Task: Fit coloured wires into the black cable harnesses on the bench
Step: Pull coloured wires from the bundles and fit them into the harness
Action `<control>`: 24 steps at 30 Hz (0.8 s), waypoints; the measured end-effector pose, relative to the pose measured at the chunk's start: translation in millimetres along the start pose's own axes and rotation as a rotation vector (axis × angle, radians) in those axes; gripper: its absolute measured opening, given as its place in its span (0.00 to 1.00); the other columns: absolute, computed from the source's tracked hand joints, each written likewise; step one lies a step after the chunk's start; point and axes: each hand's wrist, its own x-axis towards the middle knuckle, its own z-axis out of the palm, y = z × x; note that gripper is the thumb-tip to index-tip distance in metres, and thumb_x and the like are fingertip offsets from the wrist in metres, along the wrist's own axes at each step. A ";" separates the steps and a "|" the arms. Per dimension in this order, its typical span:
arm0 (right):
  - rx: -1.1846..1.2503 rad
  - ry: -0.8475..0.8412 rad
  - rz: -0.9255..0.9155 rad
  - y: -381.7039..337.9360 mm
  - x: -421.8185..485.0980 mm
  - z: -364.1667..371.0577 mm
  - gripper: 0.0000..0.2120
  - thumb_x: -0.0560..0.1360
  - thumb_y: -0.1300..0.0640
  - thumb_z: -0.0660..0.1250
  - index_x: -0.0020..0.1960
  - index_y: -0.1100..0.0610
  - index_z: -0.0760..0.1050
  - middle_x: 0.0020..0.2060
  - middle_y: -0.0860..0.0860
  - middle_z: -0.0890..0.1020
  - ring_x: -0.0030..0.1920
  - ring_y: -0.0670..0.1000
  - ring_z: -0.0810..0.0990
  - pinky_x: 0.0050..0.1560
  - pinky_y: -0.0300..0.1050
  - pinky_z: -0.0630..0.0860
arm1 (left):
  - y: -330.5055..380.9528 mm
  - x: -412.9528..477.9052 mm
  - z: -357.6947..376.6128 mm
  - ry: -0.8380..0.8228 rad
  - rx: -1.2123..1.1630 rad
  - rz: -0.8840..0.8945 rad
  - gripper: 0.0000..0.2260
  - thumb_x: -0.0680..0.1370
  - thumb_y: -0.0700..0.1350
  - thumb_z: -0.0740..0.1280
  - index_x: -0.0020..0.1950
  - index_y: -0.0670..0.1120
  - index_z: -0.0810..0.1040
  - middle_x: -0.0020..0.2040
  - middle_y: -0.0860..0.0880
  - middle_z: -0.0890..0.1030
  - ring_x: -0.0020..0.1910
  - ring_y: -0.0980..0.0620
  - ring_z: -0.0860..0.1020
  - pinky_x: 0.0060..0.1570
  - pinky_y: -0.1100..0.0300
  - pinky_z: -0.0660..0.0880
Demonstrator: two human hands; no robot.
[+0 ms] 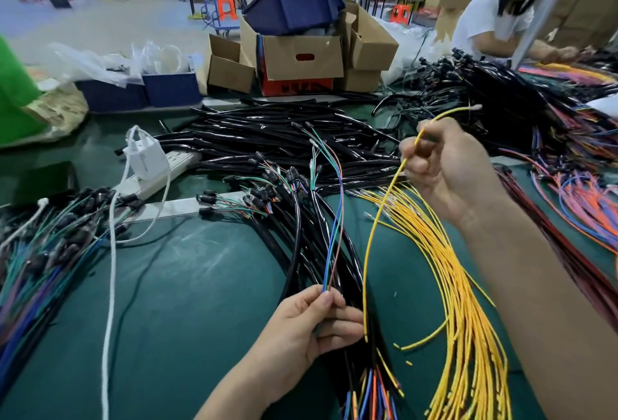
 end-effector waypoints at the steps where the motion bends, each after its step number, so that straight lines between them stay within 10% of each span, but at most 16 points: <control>1: -0.014 -0.011 -0.006 0.7 0.4 3.8 0.08 0.78 0.61 0.53 0.40 0.55 0.61 0.23 0.52 0.75 0.19 0.45 0.66 0.17 0.34 0.59 | 0.3 -0.4 0.0 -0.003 -0.006 0.004 0.08 0.76 0.46 0.61 0.46 0.41 0.73 0.44 0.40 0.83 0.37 0.49 0.82 0.40 0.58 0.80; 6: -0.089 0.071 0.024 28.1 9.7 14.3 0.09 0.77 0.63 0.52 0.39 0.56 0.61 0.22 0.53 0.76 0.18 0.47 0.66 0.18 0.33 0.60 | 1.2 -3.5 -1.0 -0.053 -0.034 0.015 0.11 0.76 0.46 0.62 0.52 0.39 0.76 0.51 0.37 0.83 0.48 0.44 0.83 0.45 0.56 0.80; 15: -0.280 0.046 0.046 69.6 46.3 1.7 0.08 0.81 0.63 0.53 0.43 0.58 0.66 0.32 0.59 0.81 0.21 0.48 0.73 0.20 0.36 0.67 | -2.3 -1.9 -1.2 -0.022 0.005 0.063 0.13 0.75 0.42 0.63 0.55 0.38 0.80 0.31 0.48 0.74 0.24 0.58 0.63 0.26 0.68 0.63; 20: -0.821 0.000 0.132 104.4 34.7 -4.2 0.13 0.80 0.54 0.58 0.42 0.56 0.76 0.43 0.55 0.80 0.28 0.47 0.73 0.28 0.38 0.67 | -3.1 -2.6 0.7 -0.003 -0.007 0.103 0.11 0.74 0.42 0.62 0.51 0.37 0.77 0.29 0.49 0.72 0.21 0.60 0.61 0.22 0.69 0.61; 24: -0.538 -0.081 0.282 110.1 1.7 -7.5 0.16 0.81 0.52 0.59 0.46 0.63 0.77 0.38 0.59 0.83 0.22 0.46 0.71 0.20 0.34 0.63 | -3.6 -1.5 1.4 0.025 -0.047 0.106 0.11 0.74 0.42 0.63 0.50 0.39 0.82 0.27 0.48 0.70 0.21 0.59 0.59 0.21 0.69 0.60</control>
